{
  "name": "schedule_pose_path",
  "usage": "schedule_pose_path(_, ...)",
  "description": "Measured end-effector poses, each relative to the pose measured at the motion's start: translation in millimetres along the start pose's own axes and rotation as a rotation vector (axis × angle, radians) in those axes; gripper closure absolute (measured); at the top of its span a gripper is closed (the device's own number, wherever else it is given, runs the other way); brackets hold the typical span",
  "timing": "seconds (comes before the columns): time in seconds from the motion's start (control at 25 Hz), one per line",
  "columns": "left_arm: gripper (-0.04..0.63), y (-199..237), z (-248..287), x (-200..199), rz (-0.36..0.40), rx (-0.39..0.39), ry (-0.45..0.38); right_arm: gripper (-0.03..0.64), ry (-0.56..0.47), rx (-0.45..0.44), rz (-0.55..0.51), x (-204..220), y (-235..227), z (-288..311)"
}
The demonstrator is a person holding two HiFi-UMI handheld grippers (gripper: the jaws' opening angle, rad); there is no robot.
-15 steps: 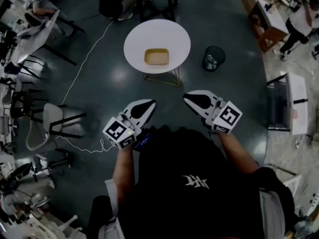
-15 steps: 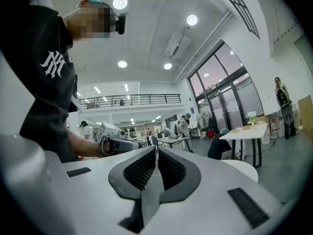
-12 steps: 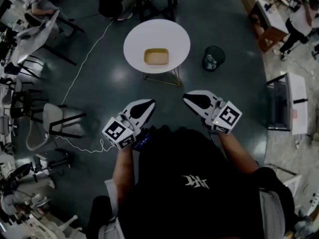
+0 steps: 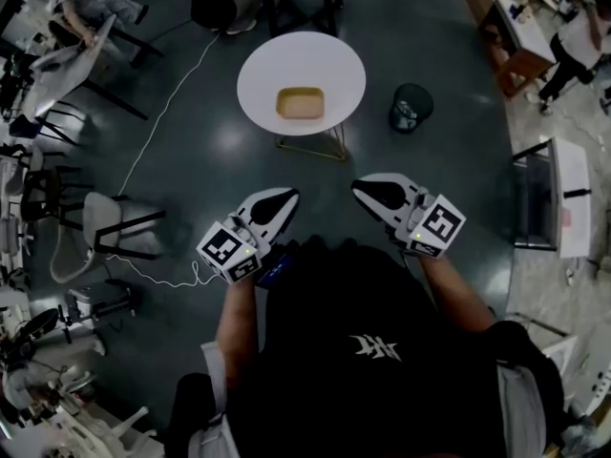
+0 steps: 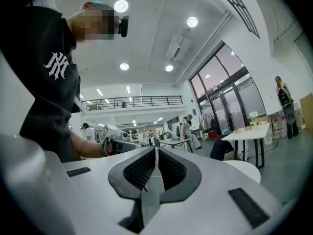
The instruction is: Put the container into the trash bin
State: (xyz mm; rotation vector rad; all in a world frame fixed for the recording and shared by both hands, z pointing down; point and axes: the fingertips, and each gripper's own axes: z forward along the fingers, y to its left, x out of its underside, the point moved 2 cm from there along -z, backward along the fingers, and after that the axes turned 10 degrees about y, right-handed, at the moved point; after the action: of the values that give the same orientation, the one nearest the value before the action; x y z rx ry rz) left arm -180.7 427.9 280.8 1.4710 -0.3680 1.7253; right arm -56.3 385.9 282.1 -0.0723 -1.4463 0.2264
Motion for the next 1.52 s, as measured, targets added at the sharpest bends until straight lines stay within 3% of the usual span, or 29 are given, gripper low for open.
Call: schedule_pose_path(1.52,0.592,-7,3,-5,-0.038,-0.028,0.001,0.572,-0.005,0.004,0.038,14,-7,-21)
